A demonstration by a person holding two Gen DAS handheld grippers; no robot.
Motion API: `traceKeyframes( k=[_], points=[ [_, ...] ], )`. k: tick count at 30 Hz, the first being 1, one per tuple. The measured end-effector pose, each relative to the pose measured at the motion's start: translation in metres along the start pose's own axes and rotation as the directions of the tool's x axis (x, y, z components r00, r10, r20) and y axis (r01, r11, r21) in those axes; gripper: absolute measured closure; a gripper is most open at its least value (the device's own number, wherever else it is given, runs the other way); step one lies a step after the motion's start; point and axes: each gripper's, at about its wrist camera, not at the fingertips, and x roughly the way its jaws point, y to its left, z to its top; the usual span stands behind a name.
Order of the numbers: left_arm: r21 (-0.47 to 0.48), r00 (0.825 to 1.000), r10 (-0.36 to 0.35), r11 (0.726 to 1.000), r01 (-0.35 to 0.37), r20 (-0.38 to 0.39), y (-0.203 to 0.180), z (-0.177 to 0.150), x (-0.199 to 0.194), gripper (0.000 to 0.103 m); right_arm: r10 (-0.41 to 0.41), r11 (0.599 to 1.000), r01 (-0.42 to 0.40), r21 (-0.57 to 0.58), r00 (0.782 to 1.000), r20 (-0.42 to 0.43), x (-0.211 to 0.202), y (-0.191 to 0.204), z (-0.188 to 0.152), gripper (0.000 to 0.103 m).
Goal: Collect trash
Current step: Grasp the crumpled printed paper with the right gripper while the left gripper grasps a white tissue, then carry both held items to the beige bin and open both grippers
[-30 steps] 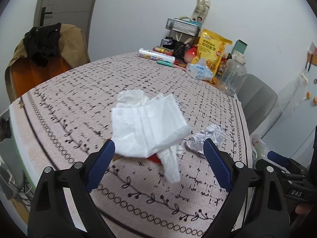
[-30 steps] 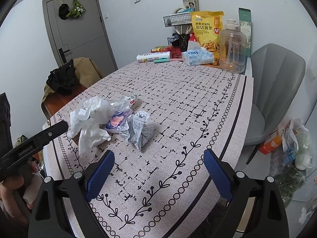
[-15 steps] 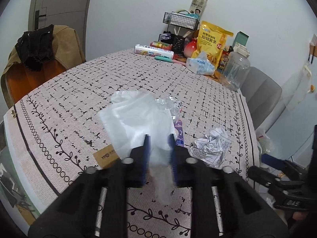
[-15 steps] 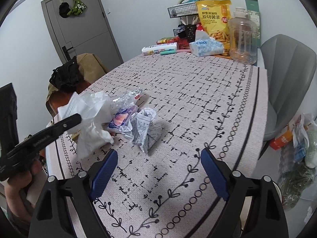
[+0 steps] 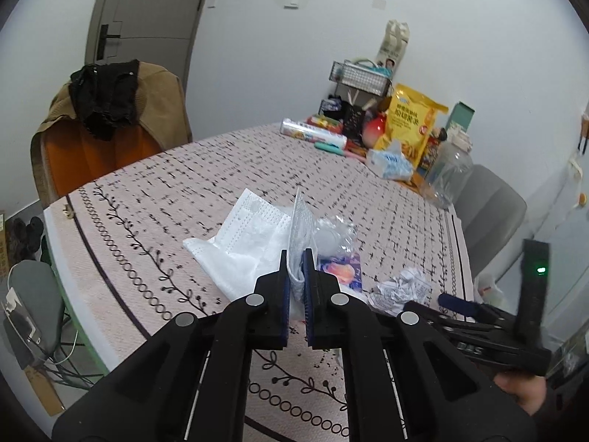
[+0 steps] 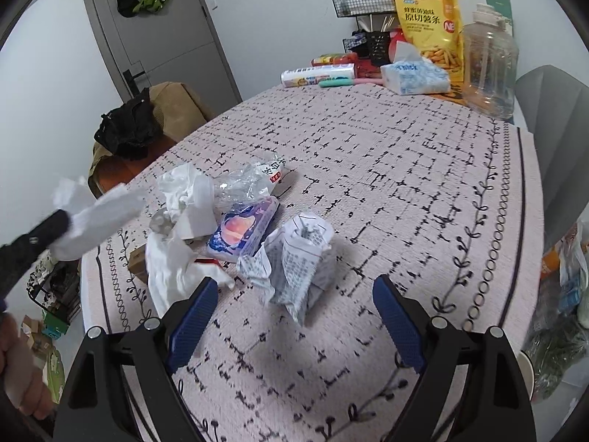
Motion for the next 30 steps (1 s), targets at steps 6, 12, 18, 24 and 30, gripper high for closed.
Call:
traceKeyframes(
  k=[6, 12, 18, 24, 30],
  points=[
    [-0.039, 1.000, 0.008, 0.999, -0.007, 0.016, 0.015, -0.001, -0.009, 0.096, 0.023, 1.000, -0.023, -0.002, 0.999, -0.045, 0.015, 0.001, 0.006, 0.070],
    [-0.043, 1.000, -0.005, 0.999, 0.006, 0.026, 0.017, -0.002, -0.016, 0.096, 0.055, 0.999, -0.055, 0.000, 0.998, 0.018, -0.007, 0.003, 0.003, 0.076],
    [-0.030, 0.998, -0.029, 0.999, 0.031, 0.050, 0.007, 0.002, -0.025, 0.096, 0.060, 0.998, -0.059, -0.026, 0.996, 0.061, -0.040, 0.009, -0.001, 0.077],
    [-0.001, 0.996, -0.064, 0.998, 0.064, 0.067, -0.013, 0.005, -0.033, 0.096, 0.065, 0.998, -0.062, -0.027, 0.991, 0.116, -0.080, 0.004, -0.003, 0.077],
    [0.048, 0.991, -0.113, 0.993, 0.110, 0.067, -0.044, 0.010, -0.030, 0.096, 0.034, 0.999, -0.033, -0.012, 0.988, 0.154, -0.112, -0.012, -0.010, 0.077]
  ],
)
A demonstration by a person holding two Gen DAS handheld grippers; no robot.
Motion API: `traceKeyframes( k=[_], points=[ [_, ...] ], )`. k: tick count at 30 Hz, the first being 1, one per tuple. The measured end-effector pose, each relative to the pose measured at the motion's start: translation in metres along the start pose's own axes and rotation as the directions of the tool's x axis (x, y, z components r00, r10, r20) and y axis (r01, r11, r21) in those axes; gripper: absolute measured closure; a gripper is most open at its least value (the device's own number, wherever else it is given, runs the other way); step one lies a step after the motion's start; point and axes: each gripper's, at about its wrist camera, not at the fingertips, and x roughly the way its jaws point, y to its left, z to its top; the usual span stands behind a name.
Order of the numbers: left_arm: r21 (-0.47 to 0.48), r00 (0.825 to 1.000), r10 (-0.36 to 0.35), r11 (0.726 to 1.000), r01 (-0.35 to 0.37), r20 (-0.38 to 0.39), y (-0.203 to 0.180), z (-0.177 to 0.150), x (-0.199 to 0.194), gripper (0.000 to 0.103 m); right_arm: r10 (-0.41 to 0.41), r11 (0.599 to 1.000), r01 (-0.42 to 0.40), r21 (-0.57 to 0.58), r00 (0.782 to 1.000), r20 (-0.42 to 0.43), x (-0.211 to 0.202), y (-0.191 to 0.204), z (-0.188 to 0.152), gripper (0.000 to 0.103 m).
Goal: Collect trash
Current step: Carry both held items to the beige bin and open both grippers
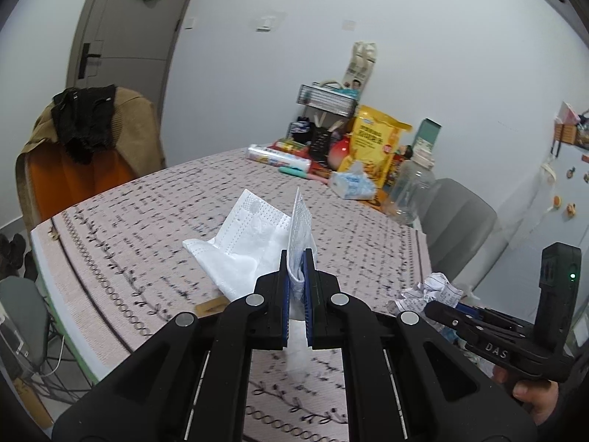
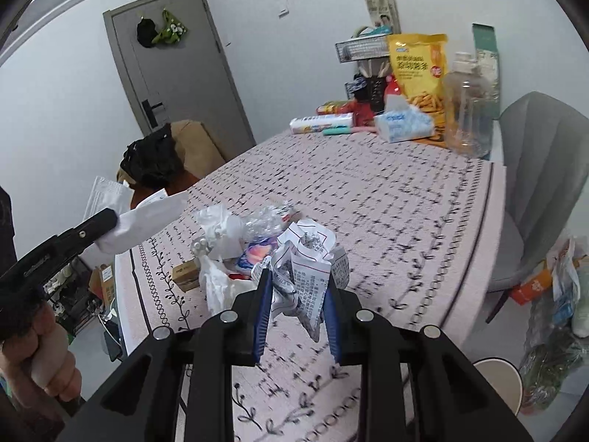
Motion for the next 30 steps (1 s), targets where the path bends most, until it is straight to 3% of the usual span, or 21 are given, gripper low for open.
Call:
traceKeyframes(
  k=[17, 30],
  points=[
    [0.105, 0.988, -0.142, 0.983, 0.148, -0.065, -0.095, -0.004, 0.035, 0.096, -0.133, 0.987, 0.125, 0.102, 0.988, 0.081, -0.066, -0.071, -0.010, 0.076],
    [0.151, 0.950, -0.244, 0.950, 0.275, -0.192, -0.174, -0.024, 0.082, 0.096, -0.251, 0.945, 0.234, 0.229, 0.967, 0.048, -0.087, -0.140, -0.043, 0.076]
  ],
)
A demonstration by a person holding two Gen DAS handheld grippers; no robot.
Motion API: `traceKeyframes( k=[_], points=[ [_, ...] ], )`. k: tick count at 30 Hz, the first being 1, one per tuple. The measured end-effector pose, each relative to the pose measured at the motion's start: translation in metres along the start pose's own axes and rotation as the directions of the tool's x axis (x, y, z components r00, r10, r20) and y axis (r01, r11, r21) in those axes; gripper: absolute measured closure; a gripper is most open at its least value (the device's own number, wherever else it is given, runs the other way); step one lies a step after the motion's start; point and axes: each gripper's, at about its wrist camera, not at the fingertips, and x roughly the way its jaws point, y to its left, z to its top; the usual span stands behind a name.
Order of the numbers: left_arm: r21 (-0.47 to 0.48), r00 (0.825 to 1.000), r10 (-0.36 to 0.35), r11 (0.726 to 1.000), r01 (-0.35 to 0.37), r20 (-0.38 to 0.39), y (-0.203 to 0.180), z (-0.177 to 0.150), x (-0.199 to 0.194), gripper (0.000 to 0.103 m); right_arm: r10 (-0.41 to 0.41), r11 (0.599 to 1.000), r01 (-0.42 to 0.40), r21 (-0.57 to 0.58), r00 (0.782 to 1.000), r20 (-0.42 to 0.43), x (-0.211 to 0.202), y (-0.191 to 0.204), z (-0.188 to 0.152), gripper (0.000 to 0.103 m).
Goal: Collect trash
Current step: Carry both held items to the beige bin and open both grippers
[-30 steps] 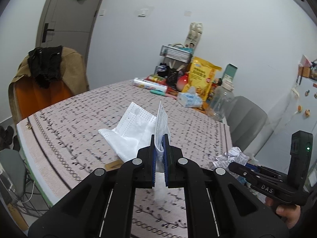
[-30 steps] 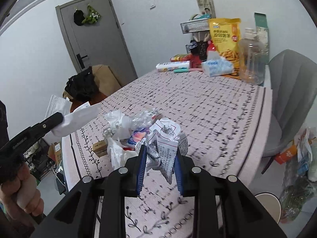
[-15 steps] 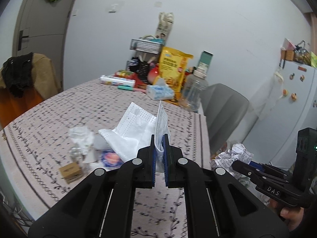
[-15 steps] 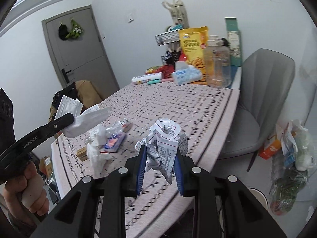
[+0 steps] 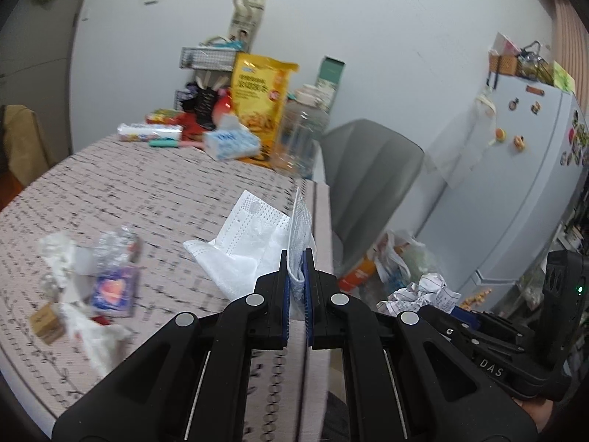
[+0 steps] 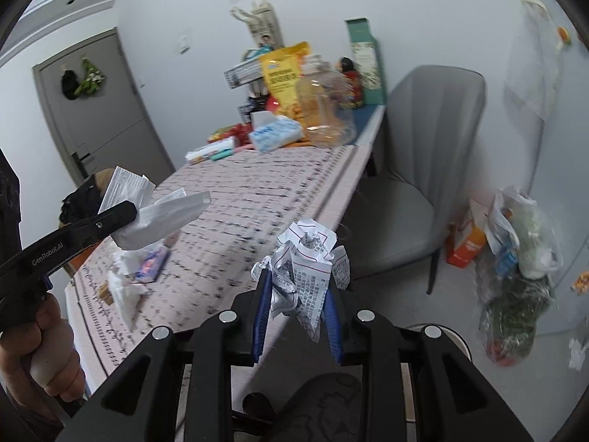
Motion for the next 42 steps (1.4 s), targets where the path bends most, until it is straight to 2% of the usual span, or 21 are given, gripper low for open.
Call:
traceKeyframes(
  k=[7, 14, 23, 26, 27, 28, 32, 37, 40, 41, 42],
  points=[
    [0.019, 0.994, -0.064, 0.998, 0.066, -0.092, -0.034, -0.006, 0.044, 0.096, -0.063, 0.994, 0.066, 0.086, 0.997, -0.033, 0.010, -0.049, -0.016, 0.076],
    [0.020, 0.972, -0.120, 0.992, 0.127, -0.203, -0.067, -0.021, 0.091, 0.096, -0.118, 0.974, 0.133, 0.181, 0.989, -0.088, 0.030, -0.099, -0.038, 0.075],
    [0.017, 0.912, -0.160, 0.983, 0.180, -0.377, -0.105, -0.054, 0.157, 0.096, -0.142, 0.934, 0.195, 0.301, 0.972, -0.189, 0.071, -0.163, -0.076, 0.071],
    [0.023, 0.895, -0.160, 0.982, 0.187, -0.416, -0.117, -0.065, 0.172, 0.096, -0.126, 0.919, 0.196, 0.343, 0.968, -0.215, 0.083, -0.185, -0.089, 0.054],
    [0.024, 0.891, -0.161, 0.982, 0.189, -0.425, -0.120, -0.068, 0.175, 0.096, -0.129, 0.914, 0.201, 0.351, 0.967, -0.218, 0.084, -0.189, -0.092, 0.044],
    [0.024, 0.885, -0.161, 0.981, 0.191, -0.436, -0.122, -0.071, 0.180, 0.096, -0.137, 0.909, 0.210, 0.360, 0.966, -0.219, 0.084, -0.195, -0.096, 0.040],
    [0.034, 0.866, -0.155, 0.980, 0.194, -0.476, -0.134, -0.085, 0.196, 0.096, -0.138, 0.896, 0.216, 0.387, 0.966, -0.219, 0.078, -0.212, -0.105, 0.038],
    [0.031, 0.827, -0.173, 0.974, 0.223, -0.535, -0.152, -0.104, 0.217, 0.096, -0.179, 0.871, 0.258, 0.418, 0.959, -0.219, 0.062, -0.234, -0.111, 0.037],
    [0.036, 0.805, -0.189, 0.967, 0.252, -0.562, -0.165, -0.114, 0.227, 0.096, -0.214, 0.854, 0.285, 0.435, 0.955, -0.205, 0.044, -0.244, -0.111, 0.031],
    [0.030, 0.798, -0.198, 0.965, 0.260, -0.570, -0.168, -0.117, 0.230, 0.092, -0.221, 0.852, 0.289, 0.436, 0.955, -0.200, 0.040, -0.247, -0.111, 0.031],
    [0.016, 0.783, -0.212, 0.962, 0.273, -0.585, -0.172, -0.120, 0.235, 0.076, -0.227, 0.851, 0.292, 0.437, 0.954, -0.196, 0.036, -0.249, -0.111, 0.030]
  ],
)
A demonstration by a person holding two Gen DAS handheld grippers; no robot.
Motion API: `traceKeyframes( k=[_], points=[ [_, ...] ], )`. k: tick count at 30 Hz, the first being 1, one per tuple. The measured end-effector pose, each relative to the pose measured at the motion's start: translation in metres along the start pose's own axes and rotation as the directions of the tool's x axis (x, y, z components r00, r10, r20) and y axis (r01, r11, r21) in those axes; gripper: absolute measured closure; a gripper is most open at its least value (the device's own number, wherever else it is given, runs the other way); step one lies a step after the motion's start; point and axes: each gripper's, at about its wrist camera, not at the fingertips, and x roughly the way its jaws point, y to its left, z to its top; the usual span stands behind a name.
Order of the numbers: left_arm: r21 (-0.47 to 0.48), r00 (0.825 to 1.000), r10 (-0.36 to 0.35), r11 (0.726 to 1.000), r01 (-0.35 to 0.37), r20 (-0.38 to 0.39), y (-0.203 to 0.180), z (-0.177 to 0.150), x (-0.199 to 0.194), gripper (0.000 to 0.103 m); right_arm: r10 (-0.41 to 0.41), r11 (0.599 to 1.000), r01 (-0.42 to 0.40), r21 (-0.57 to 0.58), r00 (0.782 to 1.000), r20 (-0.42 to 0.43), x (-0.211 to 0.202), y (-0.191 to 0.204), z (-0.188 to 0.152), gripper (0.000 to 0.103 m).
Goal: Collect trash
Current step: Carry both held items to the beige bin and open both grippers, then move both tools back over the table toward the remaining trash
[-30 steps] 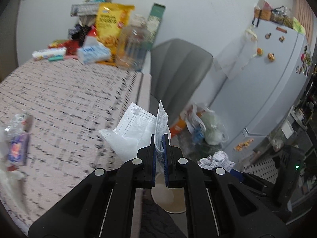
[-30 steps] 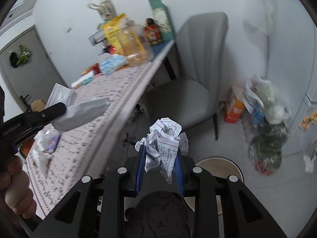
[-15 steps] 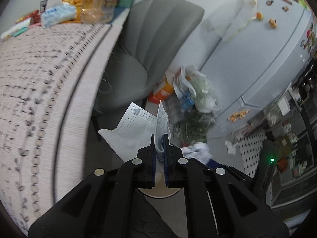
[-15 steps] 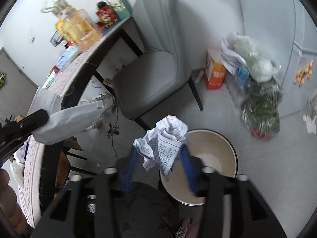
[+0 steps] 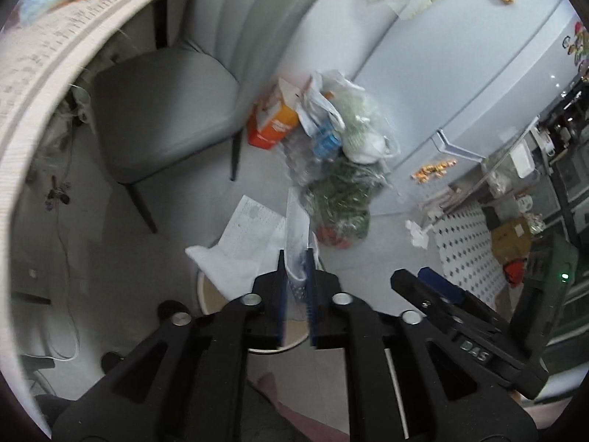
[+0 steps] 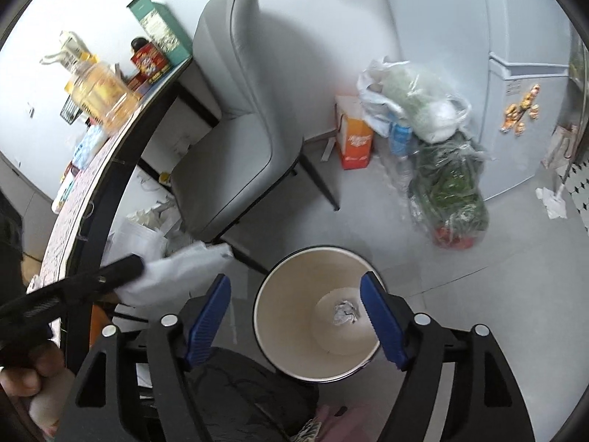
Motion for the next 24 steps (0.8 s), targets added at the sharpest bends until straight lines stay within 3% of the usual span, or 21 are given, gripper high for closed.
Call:
traceKeyframes(
  k=[1, 2, 3, 10, 13, 18, 24],
  points=[
    [-0.005, 1.000, -0.012, 1.000, 0.012, -0.009, -0.001, 0.000, 0.004, 0.063, -0.006, 1.000, 0.006, 0.002, 1.000, 0.005, -0.003, -0.003, 0.001, 0.029],
    [-0.011, 1.000, -0.029, 1.000, 0.029, -0.005, -0.002, 0.000, 0.005, 0.039, -0.009, 1.000, 0.009, 0.004, 1.000, 0.007, -0.005, -0.005, 0.001, 0.029],
    [-0.011, 0.999, -0.040, 0.999, 0.040, 0.008, -0.002, -0.001, 0.003, 0.032, -0.010, 1.000, 0.010, 0.006, 1.000, 0.006, -0.007, -0.007, 0.001, 0.029],
    [-0.044, 0.999, -0.005, 0.999, 0.007, 0.054, 0.014, -0.001, -0.020, 0.022, -0.005, 1.000, 0.005, 0.003, 1.000, -0.008, -0.005, 0.000, 0.000, 0.028],
    [-0.061, 0.995, 0.019, 0.998, -0.013, 0.097, 0.025, -0.001, -0.042, 0.017, 0.001, 1.000, -0.001, -0.024, 1.000, 0.001, -0.008, 0.014, -0.001, 0.018],
    [-0.089, 0.980, 0.073, 0.994, -0.058, 0.183, 0.044, -0.001, -0.081, 0.014, 0.008, 0.998, -0.007, -0.056, 1.000, 0.027, -0.020, 0.038, 0.000, 0.008],
    [-0.119, 0.955, 0.139, 0.987, -0.111, 0.262, 0.064, -0.008, -0.126, 0.013, 0.003, 0.994, 0.001, -0.110, 0.999, 0.038, -0.034, 0.076, 0.003, 0.008]
  ],
)
